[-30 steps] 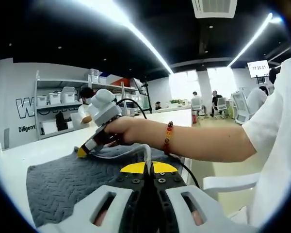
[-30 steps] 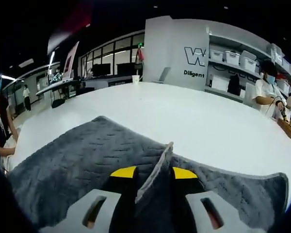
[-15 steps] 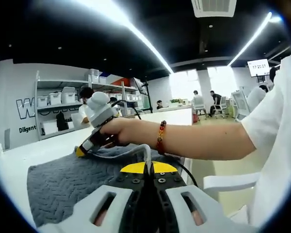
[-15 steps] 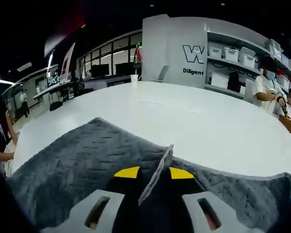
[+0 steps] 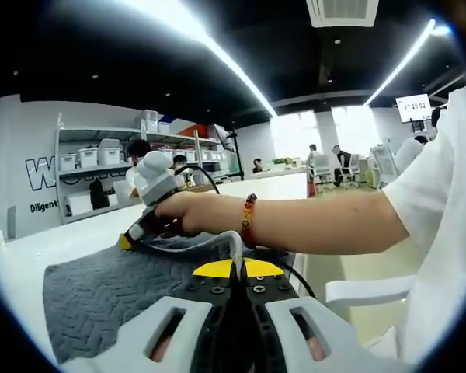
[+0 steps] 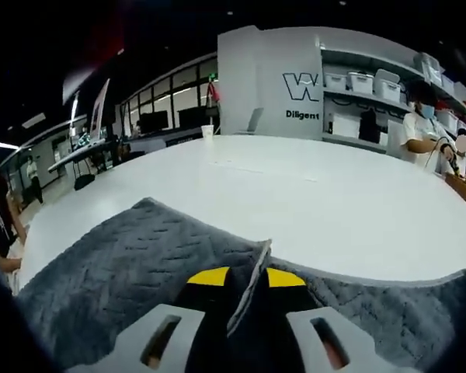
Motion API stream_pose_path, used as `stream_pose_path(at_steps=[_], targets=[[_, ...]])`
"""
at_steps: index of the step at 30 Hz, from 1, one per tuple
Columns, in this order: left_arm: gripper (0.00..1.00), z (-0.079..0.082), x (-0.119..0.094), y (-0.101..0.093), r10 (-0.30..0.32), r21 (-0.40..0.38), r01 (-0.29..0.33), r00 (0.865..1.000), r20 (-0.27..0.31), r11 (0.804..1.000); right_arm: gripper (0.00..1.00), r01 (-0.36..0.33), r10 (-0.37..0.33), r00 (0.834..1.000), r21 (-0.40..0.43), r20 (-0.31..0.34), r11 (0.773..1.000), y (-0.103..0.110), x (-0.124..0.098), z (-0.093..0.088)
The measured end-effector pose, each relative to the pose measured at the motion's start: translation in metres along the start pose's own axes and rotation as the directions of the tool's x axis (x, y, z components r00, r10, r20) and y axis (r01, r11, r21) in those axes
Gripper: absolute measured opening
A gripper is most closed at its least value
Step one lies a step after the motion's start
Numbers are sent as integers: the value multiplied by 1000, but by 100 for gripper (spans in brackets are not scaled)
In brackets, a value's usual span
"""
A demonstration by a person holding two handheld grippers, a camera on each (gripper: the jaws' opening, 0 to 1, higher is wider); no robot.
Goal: Open the folded towel by lifting each exposed corner and separating the folded layers until the towel lies flat within the target outline without major curled edges
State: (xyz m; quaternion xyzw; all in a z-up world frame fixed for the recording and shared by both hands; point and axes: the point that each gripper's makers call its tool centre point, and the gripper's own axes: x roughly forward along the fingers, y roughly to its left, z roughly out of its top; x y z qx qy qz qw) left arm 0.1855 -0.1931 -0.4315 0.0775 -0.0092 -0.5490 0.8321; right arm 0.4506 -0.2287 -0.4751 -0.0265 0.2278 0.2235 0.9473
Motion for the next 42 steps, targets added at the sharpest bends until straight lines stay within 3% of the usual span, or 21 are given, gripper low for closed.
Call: stream_pose_path(at_steps=[4,7,17,26,32,37,42], targets=[[1,0,1,-1,-1,4,1,1000,-2,1000,8,-3,3,1000,22,-1,1000,-3,1,0],[1,0,1,0,0,4,0,1000,-1,1000,6,-4,4,1000,-12,2,1000,-3,2,2],[1,2,0,2,2,-1,-2,1000,4,1000,0,5,-6,1000,42,11,999,-14,6,5],[0,6,-2,1,0,-3,0,1000,14,1000,0,8,-9,999,30,36,1000,-21,8,26],[0,9,-5,3,2,-20,-2,1000,21,1000,0,0,-10,998,155,63,988,-20,6,34],[0,15,-10,5,10,-22,-9,999,36,1000,0,-10,-2,997,151,81,989,-18,6,42],[0,19,-13,6,22,-20,-21,999,46,1000,0,7,-20,997,150,81,989,-12,-7,35]])
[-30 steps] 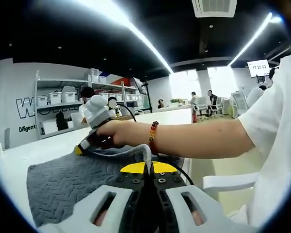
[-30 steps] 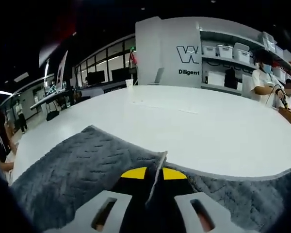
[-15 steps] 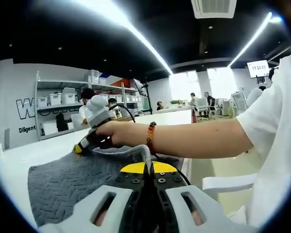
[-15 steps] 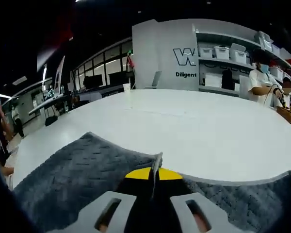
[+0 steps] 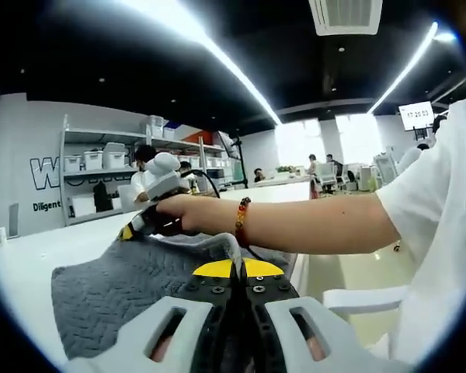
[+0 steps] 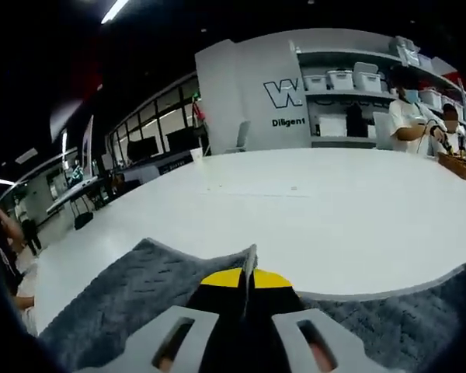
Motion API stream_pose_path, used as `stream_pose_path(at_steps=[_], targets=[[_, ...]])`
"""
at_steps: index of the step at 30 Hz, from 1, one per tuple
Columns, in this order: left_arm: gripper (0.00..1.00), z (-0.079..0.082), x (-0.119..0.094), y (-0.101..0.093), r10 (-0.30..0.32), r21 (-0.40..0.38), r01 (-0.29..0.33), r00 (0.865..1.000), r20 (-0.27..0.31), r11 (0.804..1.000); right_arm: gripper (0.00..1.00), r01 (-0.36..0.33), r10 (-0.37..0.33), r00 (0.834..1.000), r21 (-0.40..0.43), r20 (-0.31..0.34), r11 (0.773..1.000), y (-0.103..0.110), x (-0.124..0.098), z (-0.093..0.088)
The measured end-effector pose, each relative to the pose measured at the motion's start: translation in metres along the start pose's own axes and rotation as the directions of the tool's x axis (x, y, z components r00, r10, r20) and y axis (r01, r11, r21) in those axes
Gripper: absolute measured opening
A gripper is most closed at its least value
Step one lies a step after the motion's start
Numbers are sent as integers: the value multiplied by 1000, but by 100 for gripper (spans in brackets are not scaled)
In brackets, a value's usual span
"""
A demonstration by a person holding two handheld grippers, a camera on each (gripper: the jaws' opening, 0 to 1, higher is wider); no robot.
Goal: Open the folded towel by lifting each exposed corner and separating the folded layers until the towel lies flat within the target outline without major curled edges
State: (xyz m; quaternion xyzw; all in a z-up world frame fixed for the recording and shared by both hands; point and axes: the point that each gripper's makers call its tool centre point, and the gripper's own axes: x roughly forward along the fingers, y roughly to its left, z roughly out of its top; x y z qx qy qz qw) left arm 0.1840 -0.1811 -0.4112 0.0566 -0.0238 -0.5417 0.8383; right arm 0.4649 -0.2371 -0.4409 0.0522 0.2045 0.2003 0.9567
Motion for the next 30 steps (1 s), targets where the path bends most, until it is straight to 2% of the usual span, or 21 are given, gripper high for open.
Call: stream_pose_path(at_steps=[5,13,17,30], targets=[[0,3,-3,1,7,24,-7,1000,2,1000,0,6,-6,1000,17,5,1000,0,0,5],[0,13,-9,3,22,22,-23,999,45,999,0,-10,10,1000,7,27,1000,7,3,12],[0,16,-12,4,16,1,-16,998,58,1000,0,-23,22,999,29,38,999,9,4,21],[0,32,-28,14,32,-15,-30,994,108,999,0,-37,37,997,8,64,999,21,0,40]])
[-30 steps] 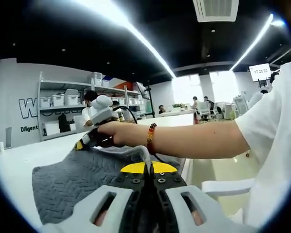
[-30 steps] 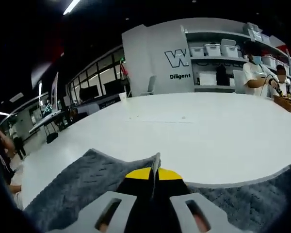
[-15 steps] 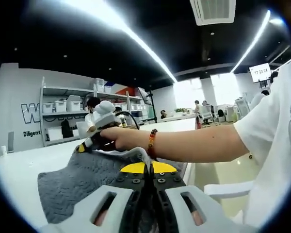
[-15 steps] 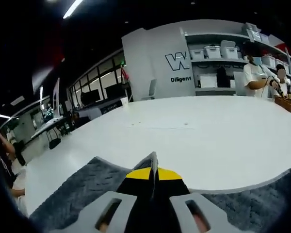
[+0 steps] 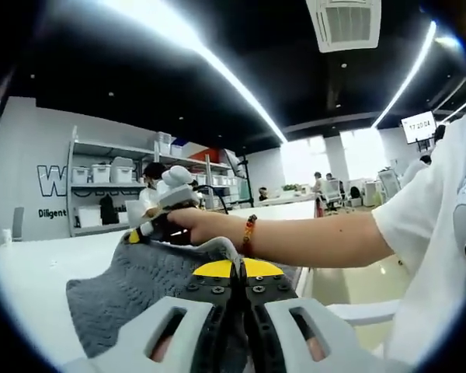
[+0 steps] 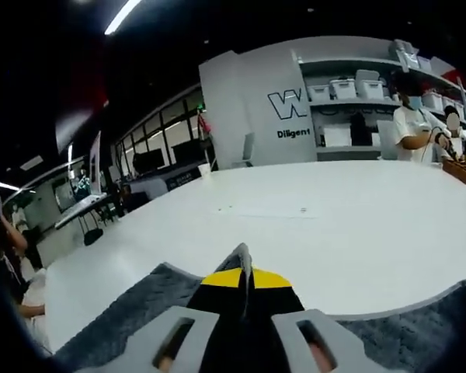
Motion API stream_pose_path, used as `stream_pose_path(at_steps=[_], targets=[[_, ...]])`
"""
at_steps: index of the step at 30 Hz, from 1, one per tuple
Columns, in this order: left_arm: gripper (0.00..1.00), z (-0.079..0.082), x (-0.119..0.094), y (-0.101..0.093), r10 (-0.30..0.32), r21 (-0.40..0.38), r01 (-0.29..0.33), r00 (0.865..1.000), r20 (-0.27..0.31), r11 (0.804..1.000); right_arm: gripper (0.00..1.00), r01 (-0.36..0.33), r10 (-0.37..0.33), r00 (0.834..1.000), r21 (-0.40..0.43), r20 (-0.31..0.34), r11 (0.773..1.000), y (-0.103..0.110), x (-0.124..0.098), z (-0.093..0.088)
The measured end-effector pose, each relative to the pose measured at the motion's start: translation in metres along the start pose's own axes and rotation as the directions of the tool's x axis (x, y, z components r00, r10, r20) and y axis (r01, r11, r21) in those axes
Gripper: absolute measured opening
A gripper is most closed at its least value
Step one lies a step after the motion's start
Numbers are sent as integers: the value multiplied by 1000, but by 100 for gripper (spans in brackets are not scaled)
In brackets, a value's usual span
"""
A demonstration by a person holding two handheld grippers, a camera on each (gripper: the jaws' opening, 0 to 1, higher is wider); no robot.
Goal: Open the folded towel by lifting each exposed corner and separating the folded layers until the towel lies flat within the target outline without major curled edges
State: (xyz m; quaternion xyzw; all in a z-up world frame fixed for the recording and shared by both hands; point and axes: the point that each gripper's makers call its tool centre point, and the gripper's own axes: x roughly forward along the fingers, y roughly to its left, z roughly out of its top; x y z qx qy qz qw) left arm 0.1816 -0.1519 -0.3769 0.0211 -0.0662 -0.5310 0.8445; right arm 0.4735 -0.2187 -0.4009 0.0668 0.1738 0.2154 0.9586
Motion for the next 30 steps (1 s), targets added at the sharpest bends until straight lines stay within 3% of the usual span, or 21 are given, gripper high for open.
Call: stream_pose_path(at_steps=[5,8,30], targets=[[0,5,-3,2,7,6,-7,1000,11,1000,0,-5,5,1000,2,13,1000,5,2,9],[0,10,-9,6,11,-3,-11,1000,26,1000,0,-25,24,999,70,24,997,9,-1,11],[0,28,-27,16,33,-29,-30,996,78,999,0,-51,50,998,22,35,998,25,5,28]])
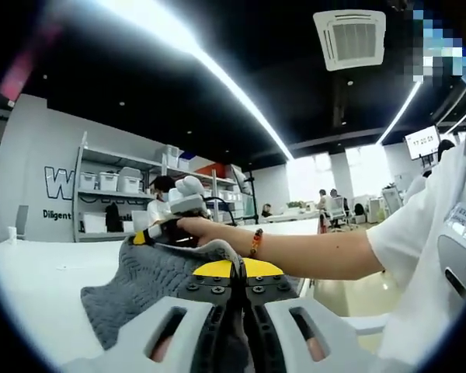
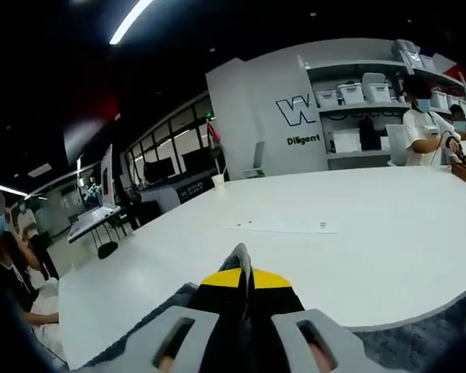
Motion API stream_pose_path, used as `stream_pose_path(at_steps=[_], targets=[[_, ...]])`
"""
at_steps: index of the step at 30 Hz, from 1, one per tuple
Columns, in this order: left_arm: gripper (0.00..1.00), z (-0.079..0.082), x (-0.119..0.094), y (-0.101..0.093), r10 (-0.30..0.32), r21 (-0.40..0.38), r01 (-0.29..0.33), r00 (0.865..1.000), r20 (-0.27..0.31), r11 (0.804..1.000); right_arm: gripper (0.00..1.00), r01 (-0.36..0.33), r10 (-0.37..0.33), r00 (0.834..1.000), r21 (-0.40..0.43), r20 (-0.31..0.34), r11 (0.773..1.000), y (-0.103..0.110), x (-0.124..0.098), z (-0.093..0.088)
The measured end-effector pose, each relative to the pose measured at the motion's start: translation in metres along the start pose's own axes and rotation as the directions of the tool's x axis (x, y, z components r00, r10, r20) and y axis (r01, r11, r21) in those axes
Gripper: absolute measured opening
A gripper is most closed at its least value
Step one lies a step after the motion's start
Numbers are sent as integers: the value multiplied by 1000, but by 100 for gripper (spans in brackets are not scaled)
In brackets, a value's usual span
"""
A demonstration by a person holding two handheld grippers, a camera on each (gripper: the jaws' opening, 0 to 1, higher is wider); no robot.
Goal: Open the folded towel by lifting each exposed corner and separating the folded layers until the towel lies flat within the target outline without major curled edges
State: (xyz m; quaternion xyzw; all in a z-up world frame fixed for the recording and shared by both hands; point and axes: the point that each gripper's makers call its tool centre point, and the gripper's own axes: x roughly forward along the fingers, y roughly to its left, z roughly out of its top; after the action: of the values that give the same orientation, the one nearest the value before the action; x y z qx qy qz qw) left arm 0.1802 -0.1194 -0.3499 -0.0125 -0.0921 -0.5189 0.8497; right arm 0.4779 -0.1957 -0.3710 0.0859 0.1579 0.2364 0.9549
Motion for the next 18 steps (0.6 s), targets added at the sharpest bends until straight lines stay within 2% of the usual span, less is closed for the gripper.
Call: stream_pose_path(at_steps=[5,18], targets=[[0,3,-2,0,-17,-30,17,1000,15,999,0,-15,15,1000,-16,9,1000,7,2,5],[0,17,-16,8,8,-11,-7,999,39,1000,0,-31,31,999,-34,22,999,24,1,13]])
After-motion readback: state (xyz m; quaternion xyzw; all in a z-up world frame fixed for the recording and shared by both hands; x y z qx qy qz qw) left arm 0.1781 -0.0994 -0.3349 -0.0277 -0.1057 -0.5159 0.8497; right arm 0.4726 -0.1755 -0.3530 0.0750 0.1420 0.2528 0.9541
